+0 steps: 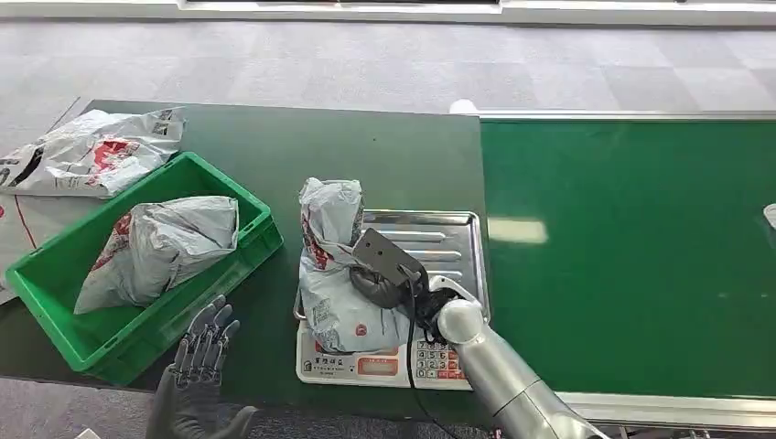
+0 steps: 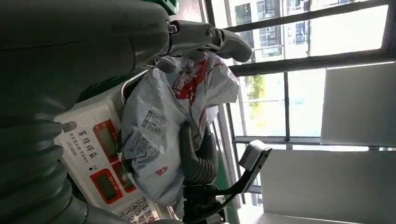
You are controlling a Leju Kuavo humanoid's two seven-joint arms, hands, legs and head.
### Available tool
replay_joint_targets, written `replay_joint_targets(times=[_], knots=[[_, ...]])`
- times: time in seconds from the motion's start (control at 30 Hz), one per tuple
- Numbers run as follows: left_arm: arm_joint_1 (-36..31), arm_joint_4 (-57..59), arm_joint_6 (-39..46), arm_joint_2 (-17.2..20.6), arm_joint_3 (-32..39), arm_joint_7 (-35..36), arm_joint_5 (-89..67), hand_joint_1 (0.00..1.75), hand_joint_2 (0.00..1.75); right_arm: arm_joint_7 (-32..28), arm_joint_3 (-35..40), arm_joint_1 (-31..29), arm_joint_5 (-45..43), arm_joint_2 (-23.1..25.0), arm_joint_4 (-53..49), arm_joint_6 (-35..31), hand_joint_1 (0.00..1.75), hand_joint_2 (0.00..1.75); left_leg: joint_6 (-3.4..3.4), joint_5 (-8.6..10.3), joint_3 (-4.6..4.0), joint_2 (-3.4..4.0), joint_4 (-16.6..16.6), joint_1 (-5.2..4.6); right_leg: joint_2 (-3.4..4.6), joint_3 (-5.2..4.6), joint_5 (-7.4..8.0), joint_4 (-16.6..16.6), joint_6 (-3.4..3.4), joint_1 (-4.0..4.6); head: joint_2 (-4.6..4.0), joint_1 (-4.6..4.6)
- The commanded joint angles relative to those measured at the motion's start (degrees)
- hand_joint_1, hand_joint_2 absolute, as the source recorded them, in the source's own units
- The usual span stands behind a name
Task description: Moved the parcel from conveyor to table for the left to box.
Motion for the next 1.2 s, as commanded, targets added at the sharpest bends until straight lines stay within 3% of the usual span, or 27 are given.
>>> replay_joint_targets(times=[0.03, 1.2], knots=[[-0.2, 1.6, -0.1, -0.2, 1.8, 0.2, -0.2, 0.0, 1.75, 0.3, 3.8, -1.5, 0.0, -1.5, 3.6, 0.1, 1.75, 1.75, 0.05, 0.02, 0.06, 0.03, -0.1, -0.01, 0.02, 0.06, 0.04, -0.1, 0.01, 0.0, 0.0, 0.0], [-0.2, 1.6, -0.1, -0.2, 1.8, 0.2, -0.2, 0.0, 1.75, 0.3, 3.8, -1.5, 0.0, -1.5, 3.6, 0.1, 1.75, 1.75, 0.07, 0.05, 0.1, 0.05, -0.1, -0.01, 0.04, 0.1, 0.07, -0.1, 0.01, 0.0, 0.0, 0.0]])
